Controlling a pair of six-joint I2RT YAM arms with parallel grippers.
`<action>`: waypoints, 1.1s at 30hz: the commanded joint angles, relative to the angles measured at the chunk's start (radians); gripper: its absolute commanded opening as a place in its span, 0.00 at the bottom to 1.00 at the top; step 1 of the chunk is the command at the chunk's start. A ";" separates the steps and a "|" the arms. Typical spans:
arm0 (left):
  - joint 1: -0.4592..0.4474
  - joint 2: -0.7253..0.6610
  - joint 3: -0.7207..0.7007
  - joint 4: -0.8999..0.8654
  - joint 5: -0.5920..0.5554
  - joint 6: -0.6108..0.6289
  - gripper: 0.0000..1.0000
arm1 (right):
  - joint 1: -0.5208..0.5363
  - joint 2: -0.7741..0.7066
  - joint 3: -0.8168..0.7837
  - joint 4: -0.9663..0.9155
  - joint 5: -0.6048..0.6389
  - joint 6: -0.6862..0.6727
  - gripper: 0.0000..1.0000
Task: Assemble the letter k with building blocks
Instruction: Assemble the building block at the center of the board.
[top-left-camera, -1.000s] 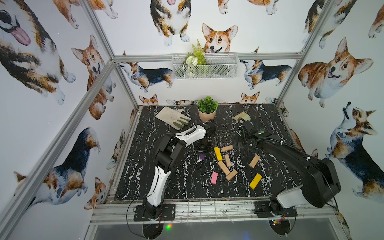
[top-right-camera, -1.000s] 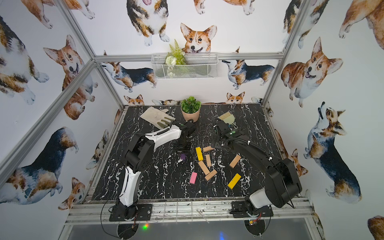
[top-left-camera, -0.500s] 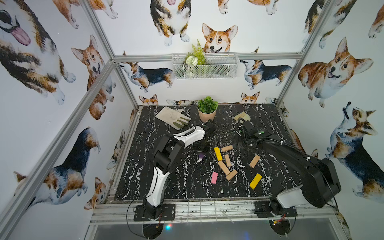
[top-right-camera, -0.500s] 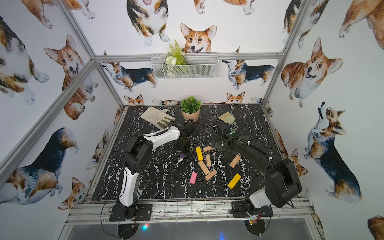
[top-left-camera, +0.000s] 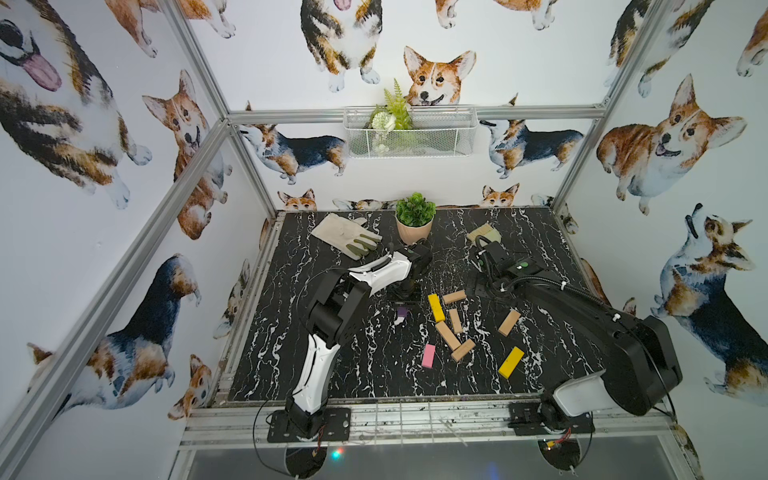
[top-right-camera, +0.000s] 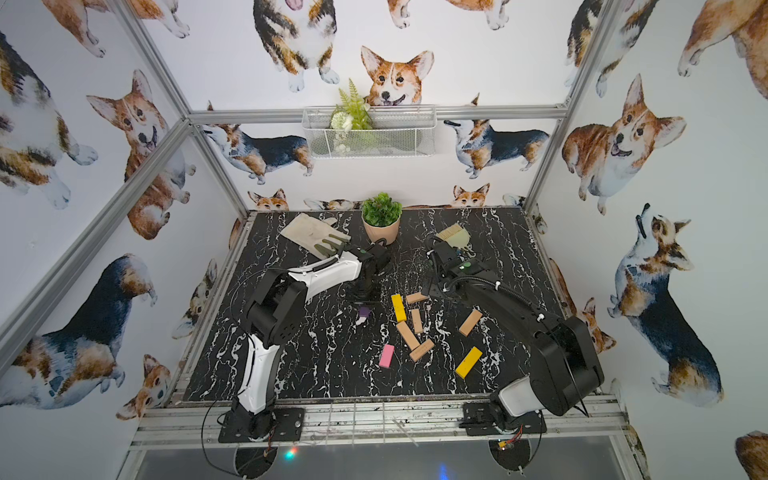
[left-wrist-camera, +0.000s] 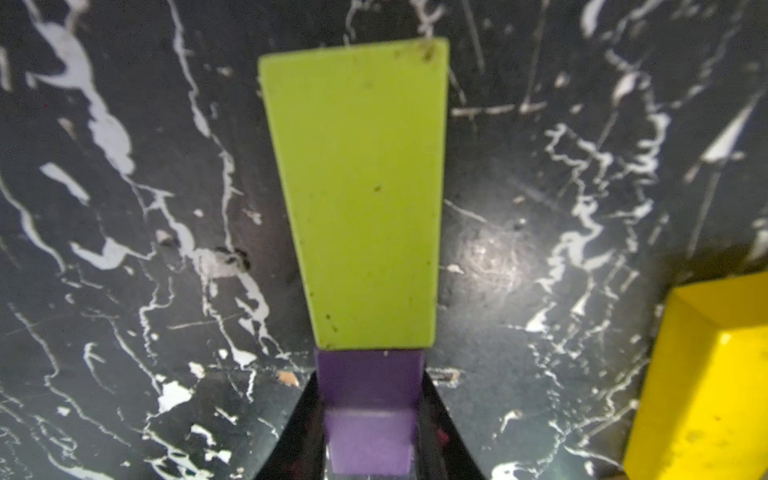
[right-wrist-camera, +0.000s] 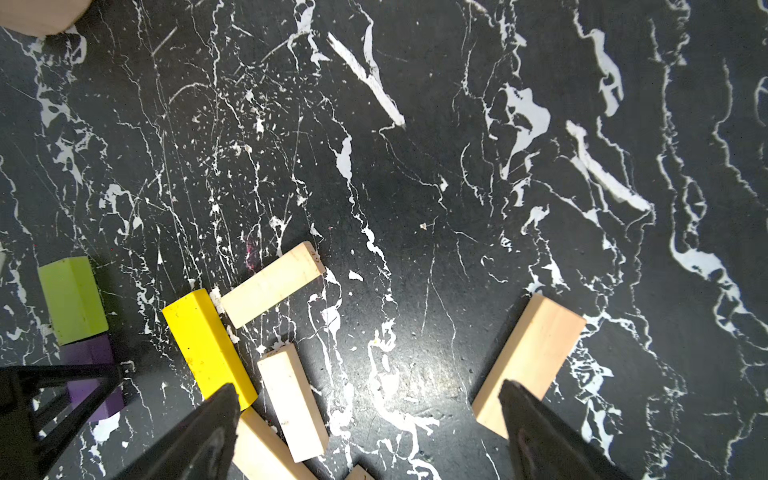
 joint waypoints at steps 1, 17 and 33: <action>0.002 0.026 -0.011 0.080 -0.059 -0.028 0.31 | 0.003 -0.009 0.006 0.004 0.000 0.006 1.00; 0.001 -0.205 -0.060 0.089 -0.114 -0.051 0.98 | 0.122 -0.054 0.074 -0.038 -0.030 -0.044 1.00; 0.298 -0.702 -0.330 0.043 -0.215 0.065 0.98 | 0.436 0.373 0.299 -0.179 -0.220 0.253 0.75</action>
